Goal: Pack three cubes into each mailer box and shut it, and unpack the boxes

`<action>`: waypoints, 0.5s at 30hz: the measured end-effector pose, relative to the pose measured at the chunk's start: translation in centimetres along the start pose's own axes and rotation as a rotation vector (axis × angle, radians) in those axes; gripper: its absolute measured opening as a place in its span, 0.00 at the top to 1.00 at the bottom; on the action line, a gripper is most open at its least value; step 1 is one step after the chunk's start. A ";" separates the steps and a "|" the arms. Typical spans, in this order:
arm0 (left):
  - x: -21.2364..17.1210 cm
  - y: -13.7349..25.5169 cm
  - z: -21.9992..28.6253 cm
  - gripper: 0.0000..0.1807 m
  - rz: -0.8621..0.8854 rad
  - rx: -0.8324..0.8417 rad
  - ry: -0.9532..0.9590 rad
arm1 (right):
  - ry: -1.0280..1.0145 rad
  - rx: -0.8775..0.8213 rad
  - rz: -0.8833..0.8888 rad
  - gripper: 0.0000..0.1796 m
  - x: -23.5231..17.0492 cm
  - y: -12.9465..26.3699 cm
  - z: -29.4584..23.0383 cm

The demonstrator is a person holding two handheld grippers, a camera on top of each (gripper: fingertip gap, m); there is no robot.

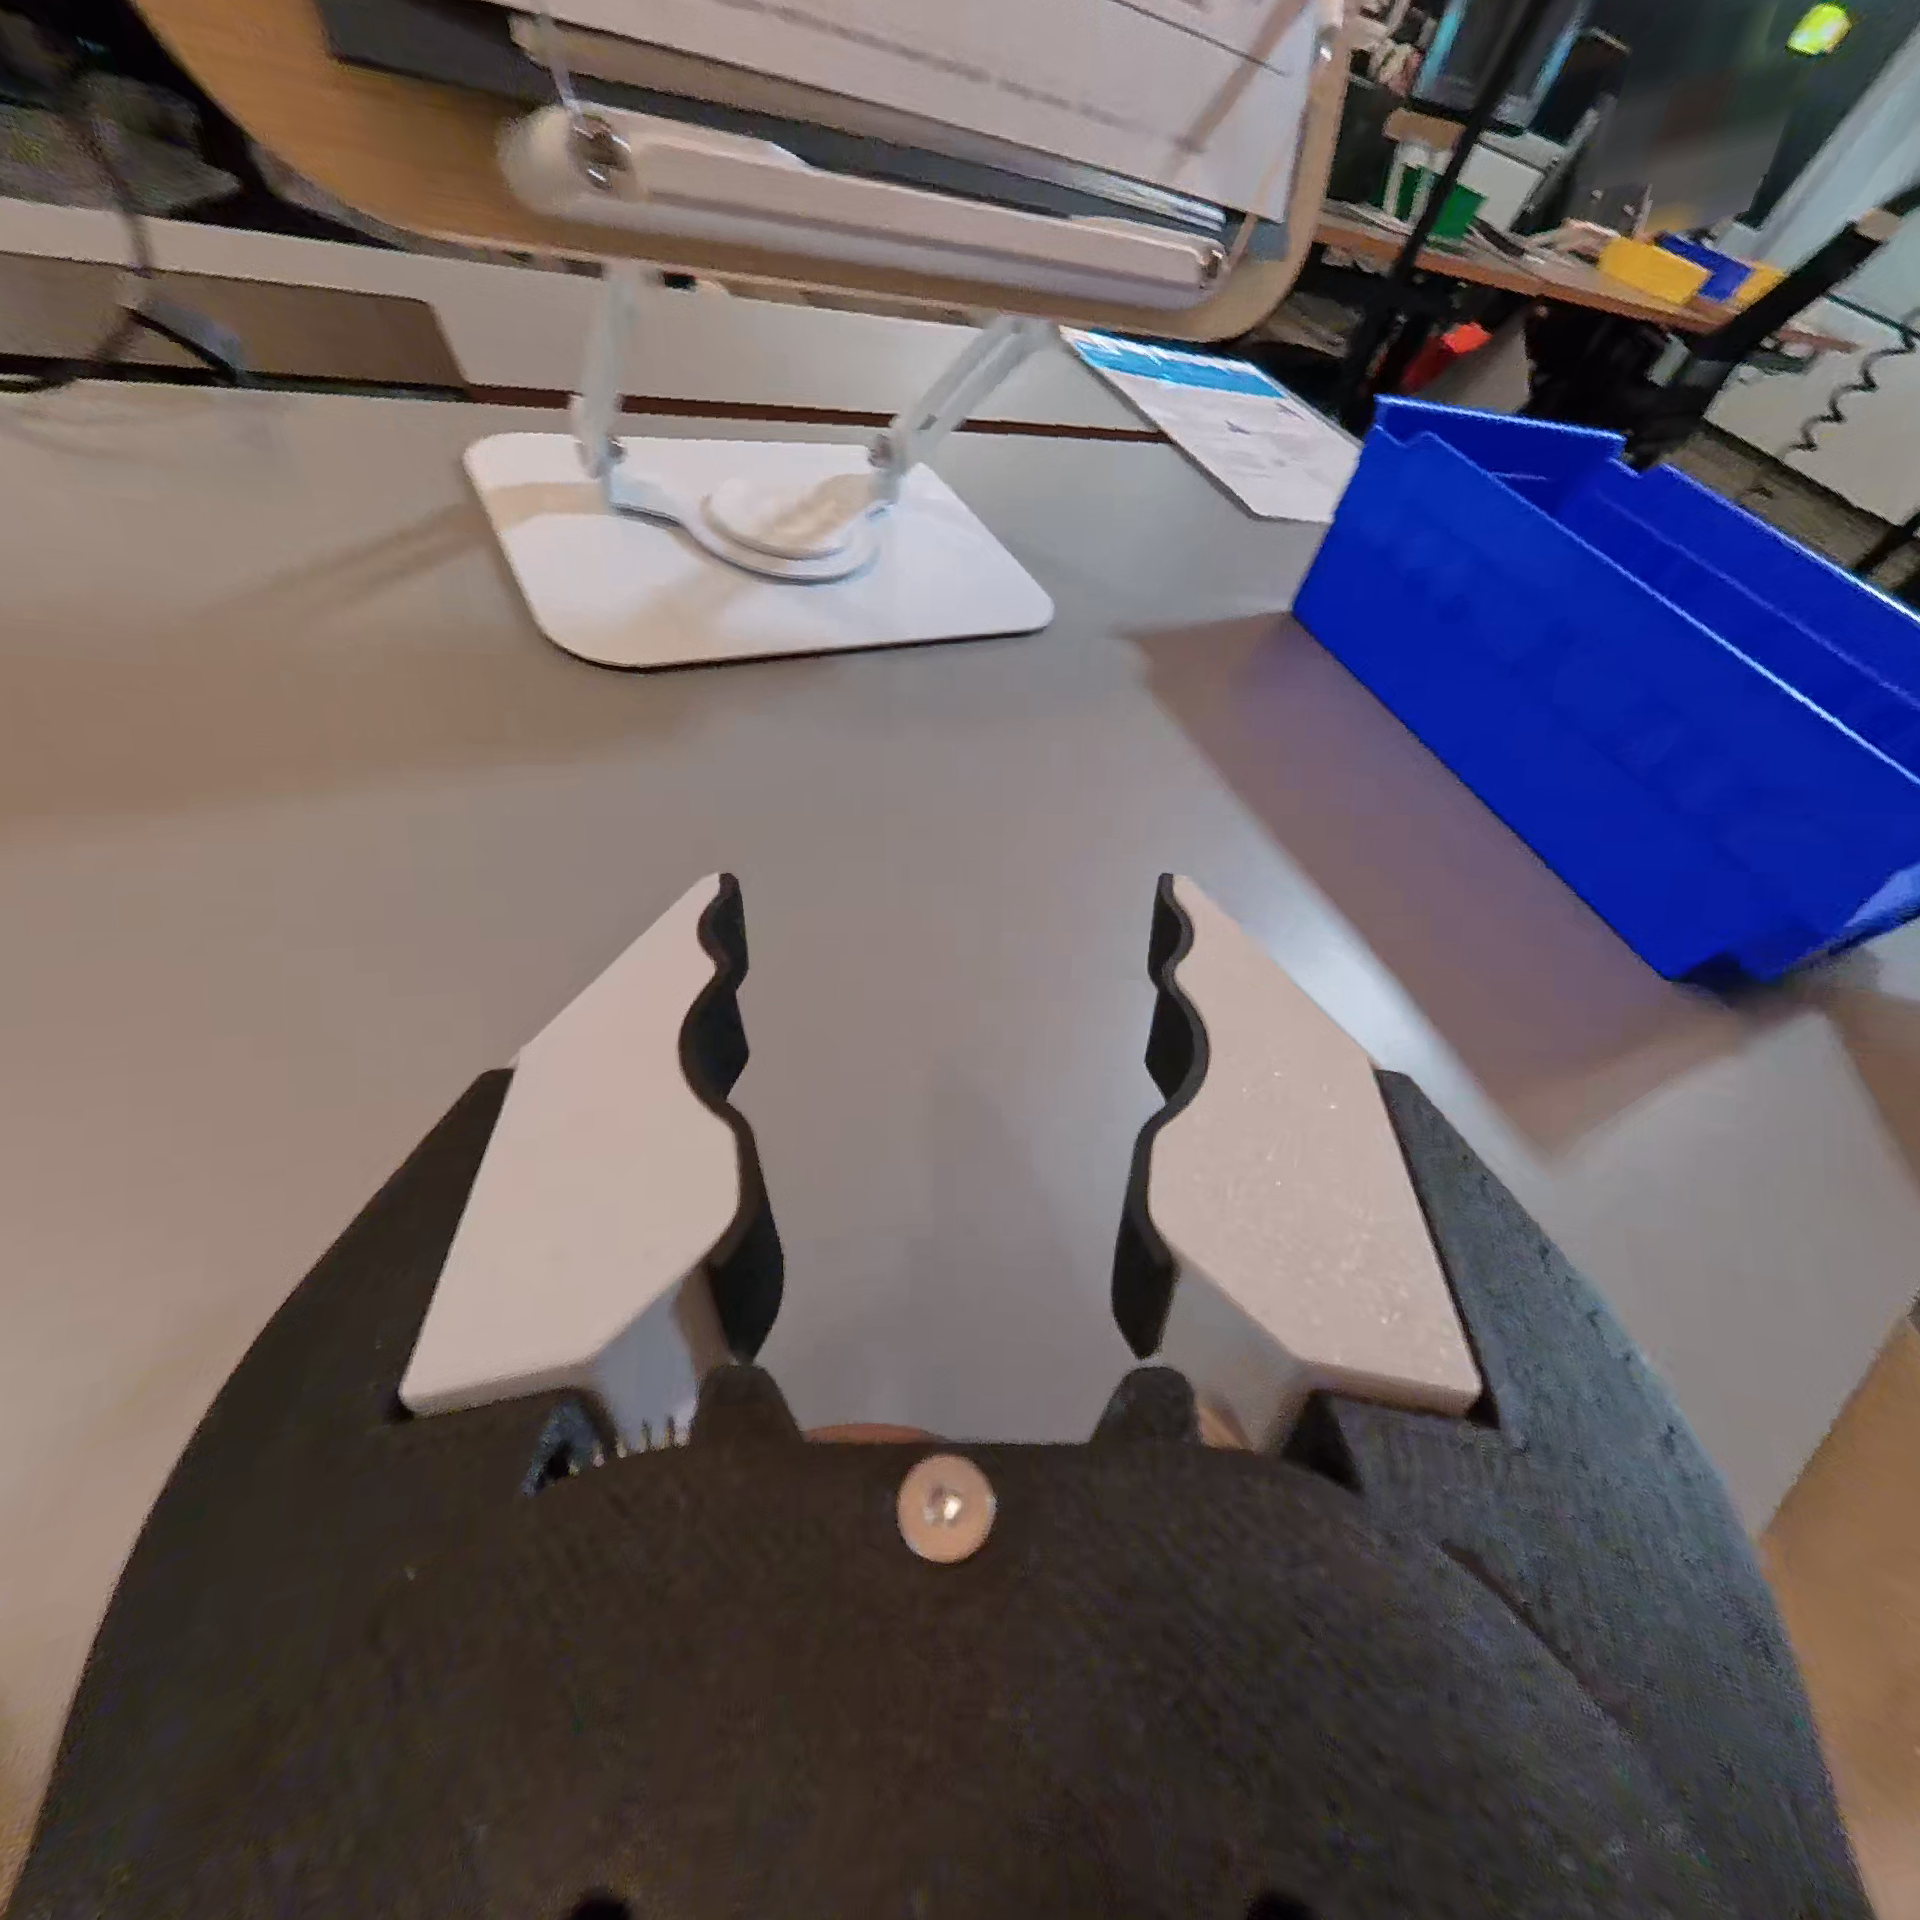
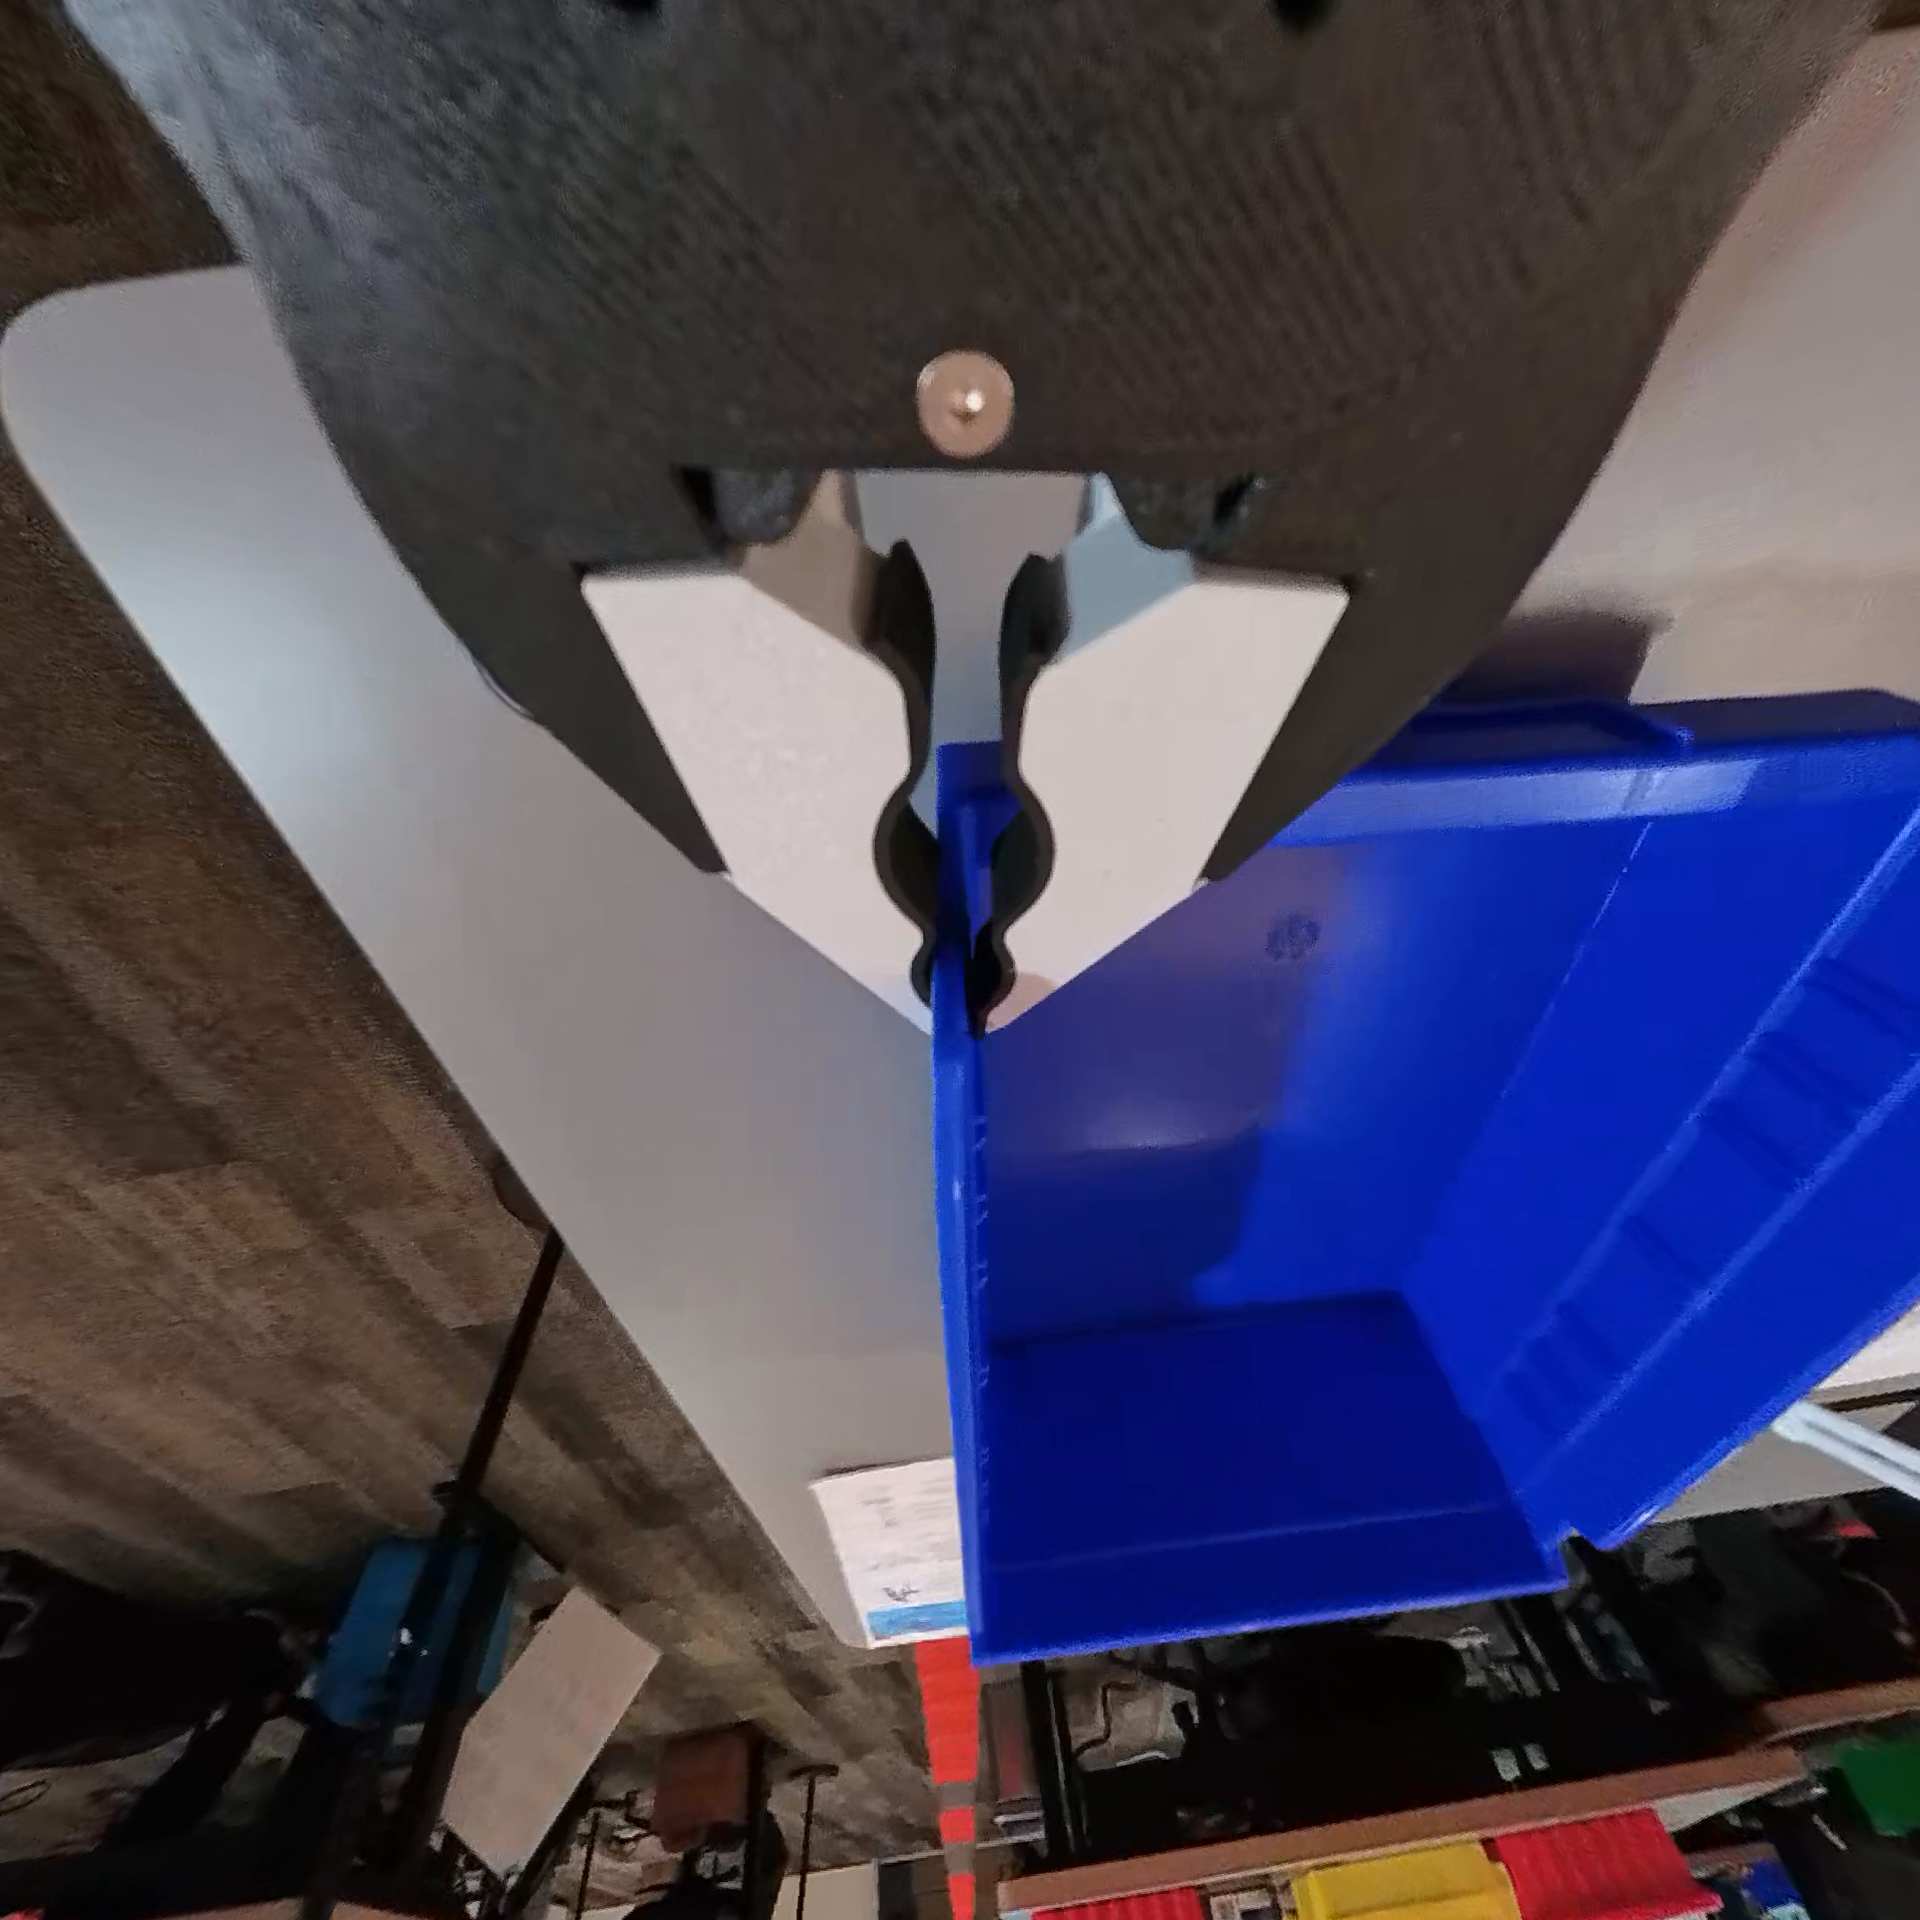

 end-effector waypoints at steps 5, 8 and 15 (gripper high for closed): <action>0.9 1.9 -1.6 0.57 0.070 0.083 0.002 | 0.005 -0.008 0.017 1.00 -0.2 -0.4 1.4; 1.1 2.9 -2.3 0.57 0.097 0.103 0.022 | 0.046 -0.062 -0.012 0.99 -0.4 -0.2 2.7; 1.5 4.8 -3.6 0.58 0.148 0.147 0.039 | 0.083 0.047 0.014 1.00 -0.7 -0.3 4.5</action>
Point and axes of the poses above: each gripper's, where its closed fingertips meet, y back along the fingers, x out of its top, z = x × y across the jaws, the point moved 7 cm from there along y, back along the fingers, and after that the axes turned 14 degrees about y, right-handed, at the moved point
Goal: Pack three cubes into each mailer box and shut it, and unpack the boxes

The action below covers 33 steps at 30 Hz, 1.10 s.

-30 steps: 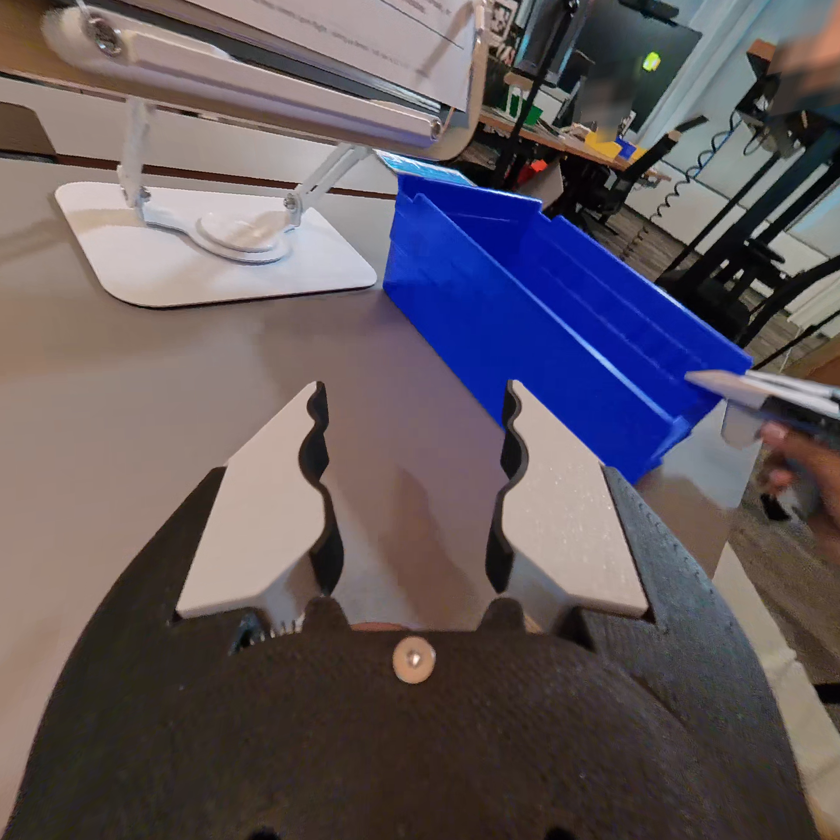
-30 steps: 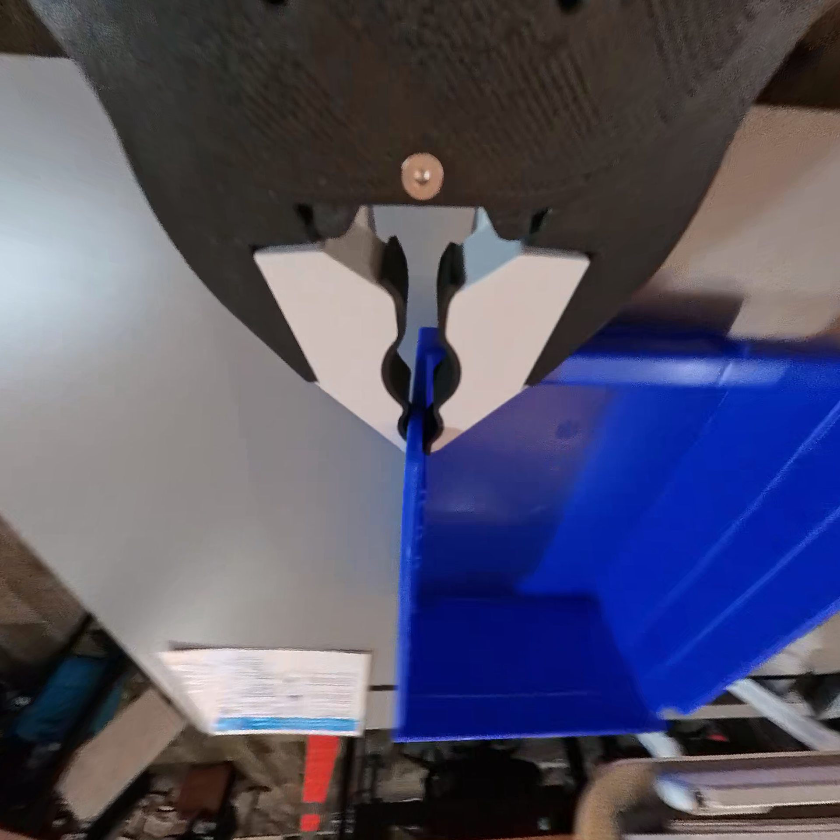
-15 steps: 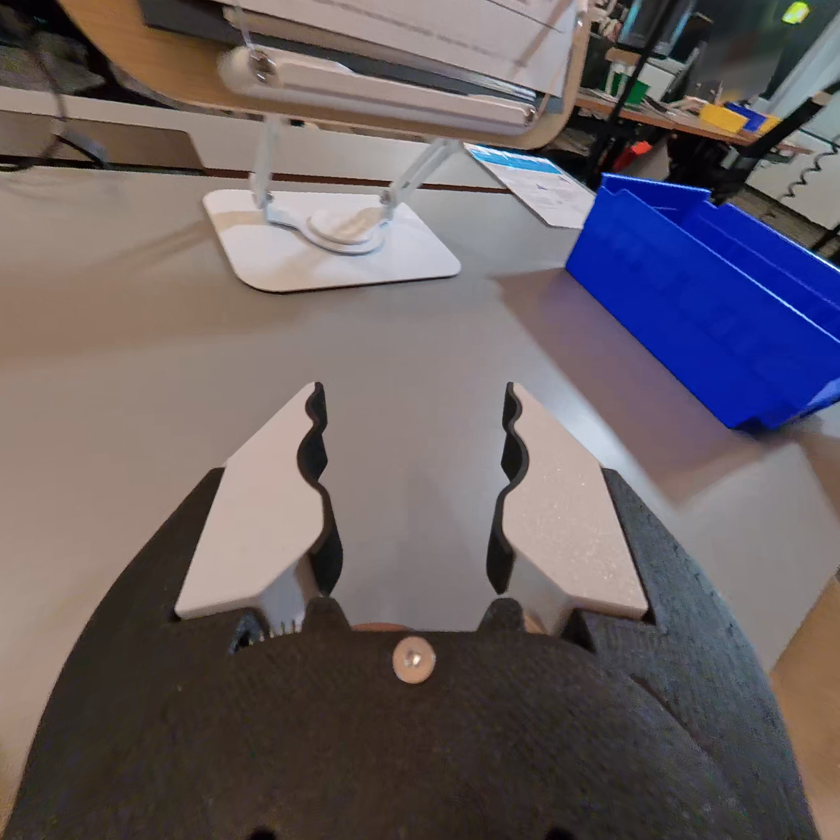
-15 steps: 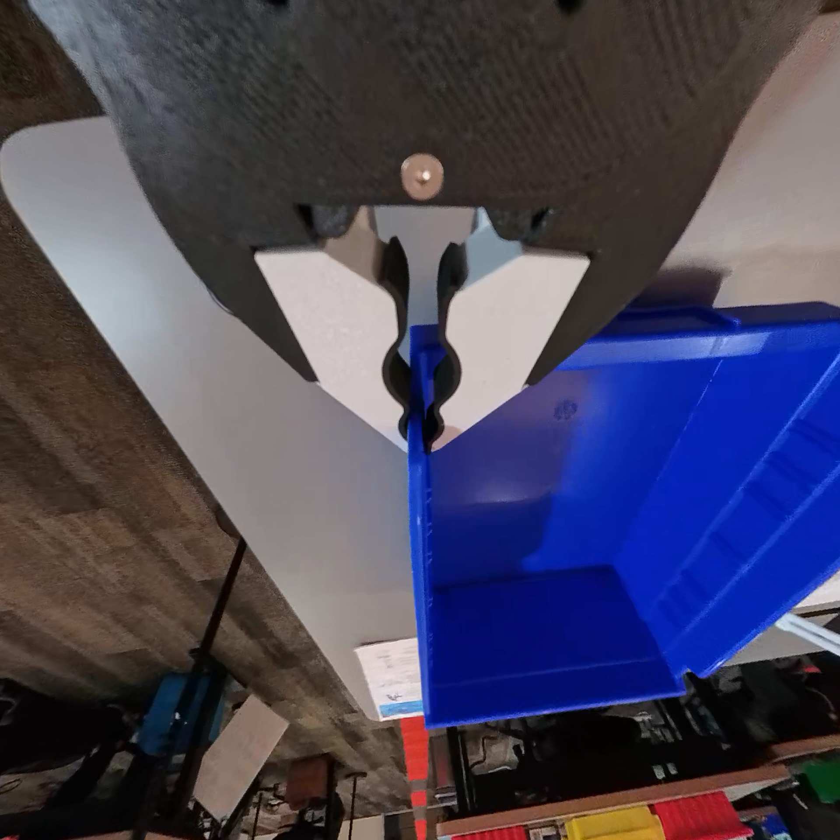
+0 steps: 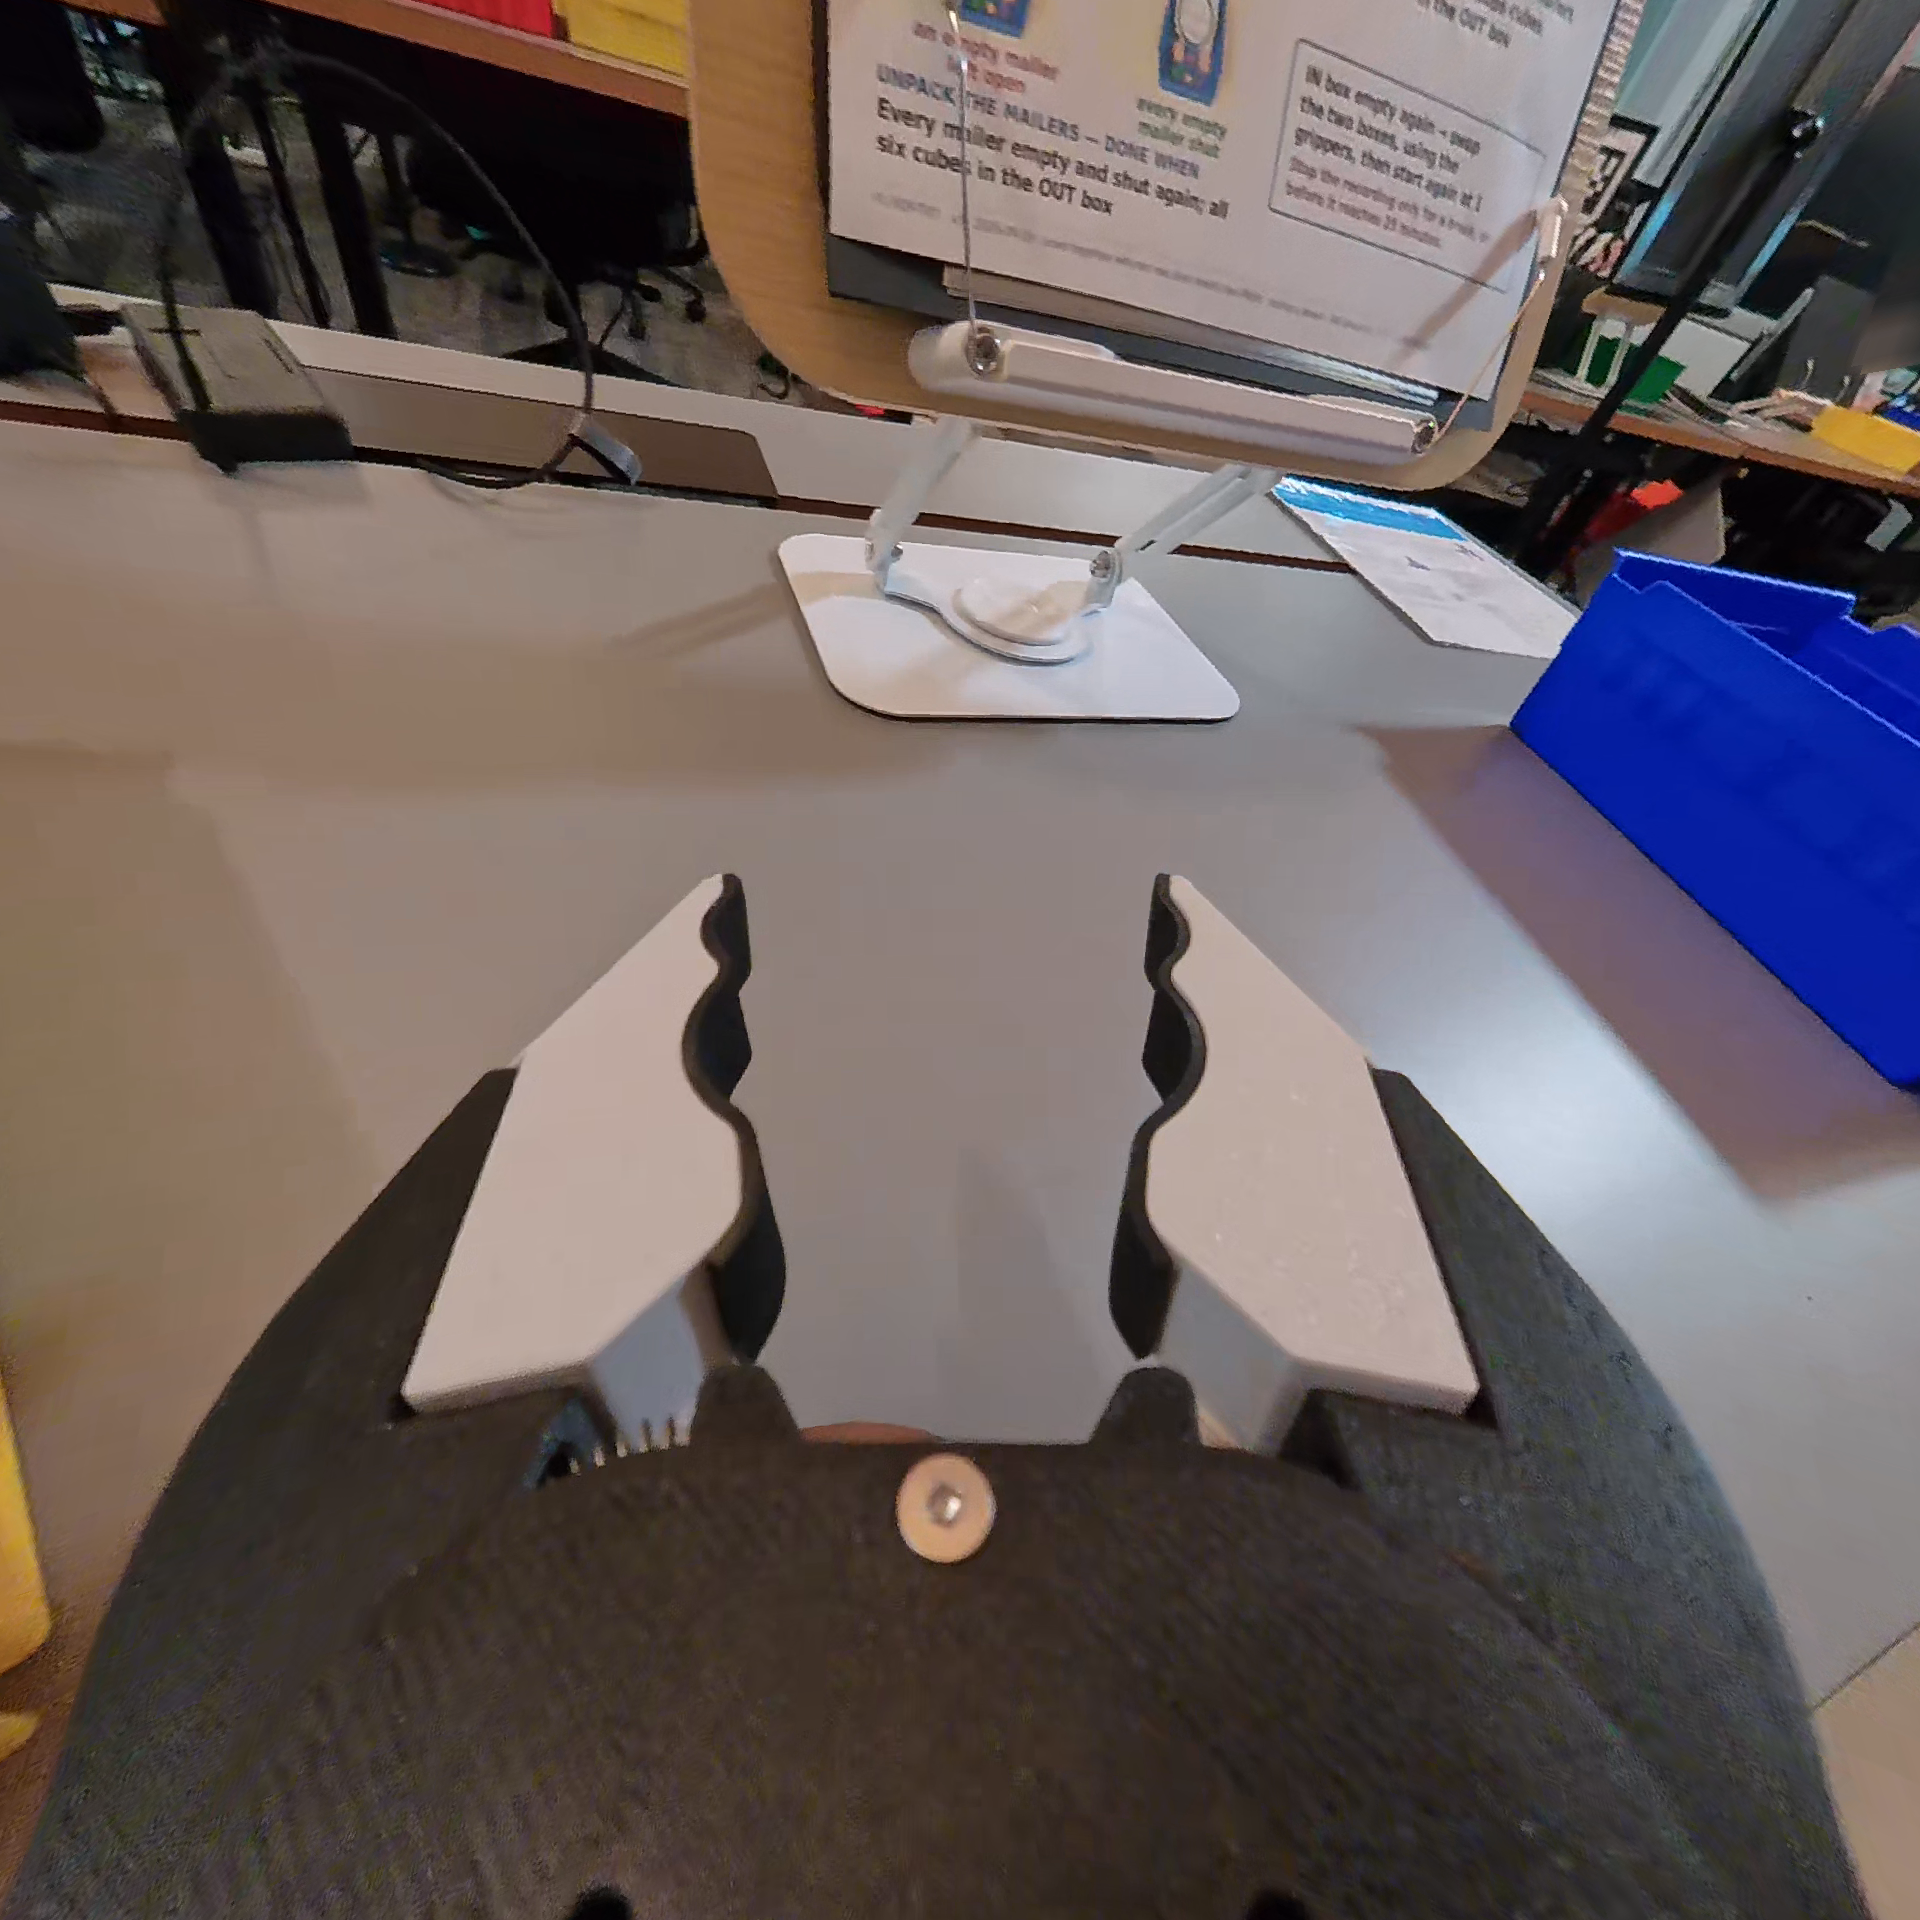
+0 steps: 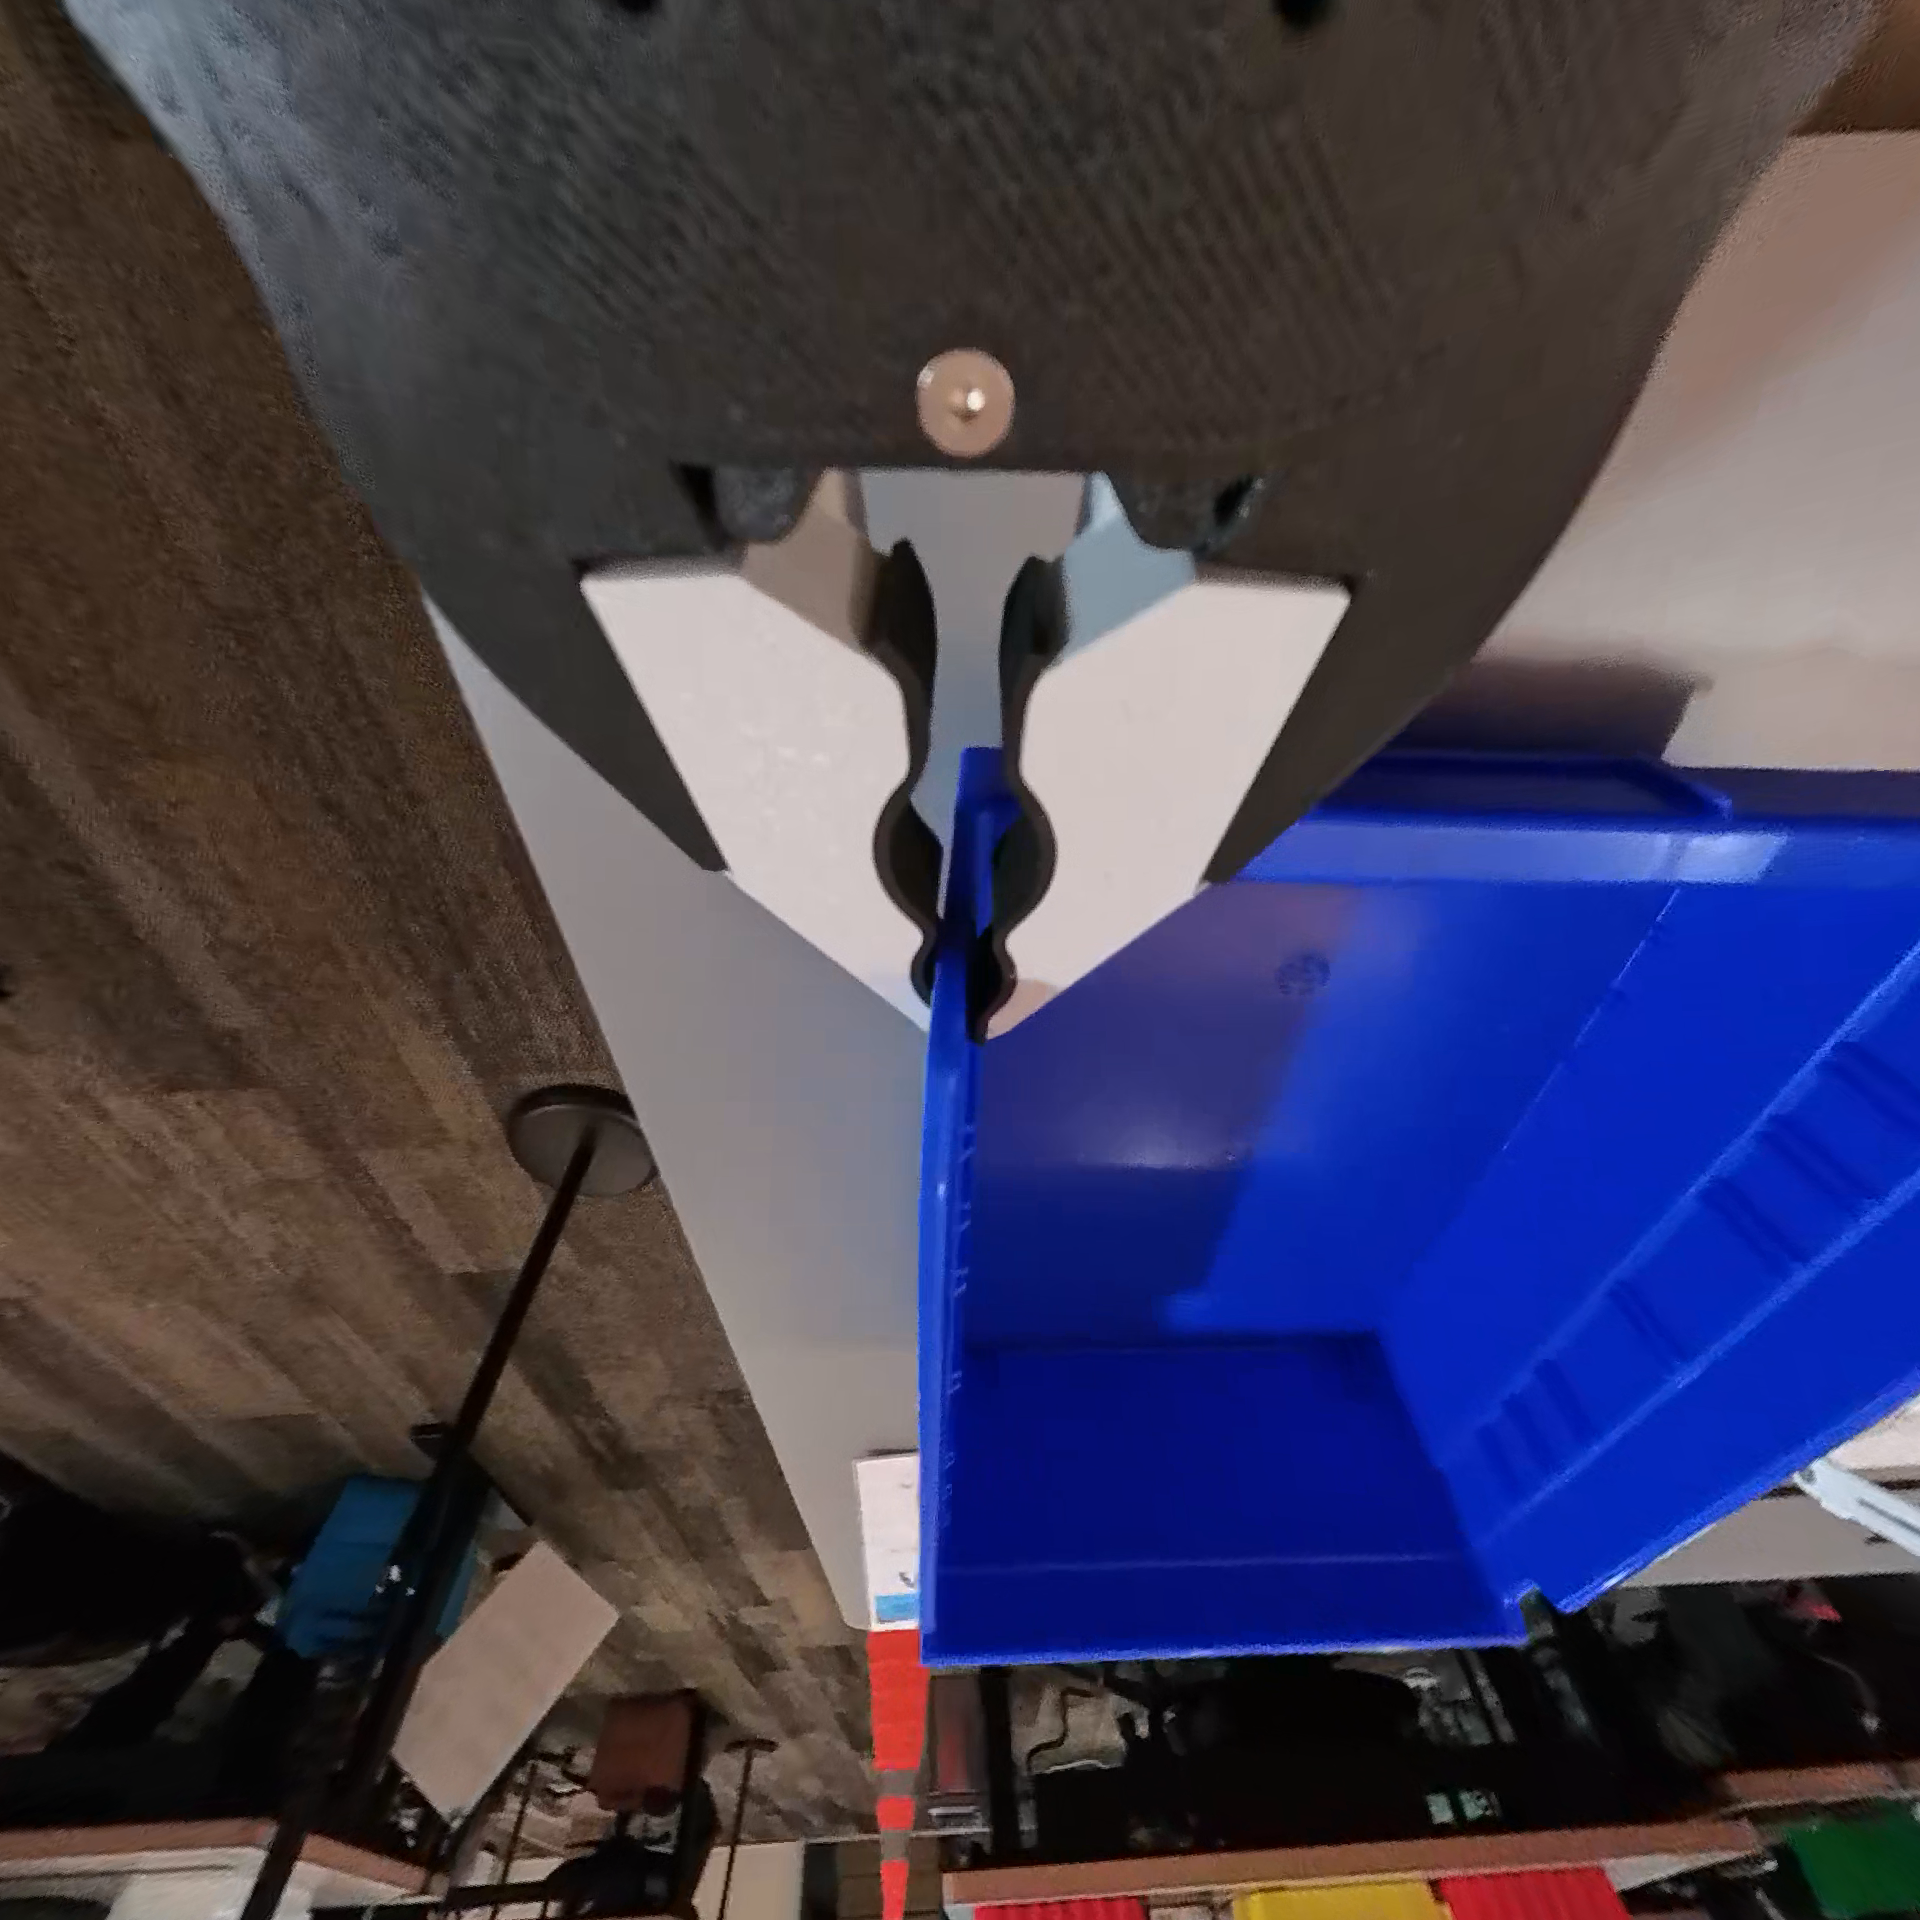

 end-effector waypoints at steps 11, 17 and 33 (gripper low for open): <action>2.0 5.3 -2.0 0.61 0.176 0.096 -0.005 | 0.013 0.092 0.043 1.00 -0.7 0.8 1.3; 3.9 7.3 -6.2 0.57 0.246 0.359 -0.107 | 0.101 -0.040 0.070 0.76 1.6 2.0 1.2; 2.1 11.2 -12.6 1.00 -0.100 0.595 -0.226 | 0.379 0.465 0.658 1.00 20.9 10.7 -17.4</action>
Point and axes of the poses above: each gripper's, where its closed fingertips meet, y back along the fingers, x out of its top, z = x × y across the jaws, the point moved 7 cm from there along y, back along the fingers, and after that the axes turned 14 degrees about y, right-handed, at the moved point
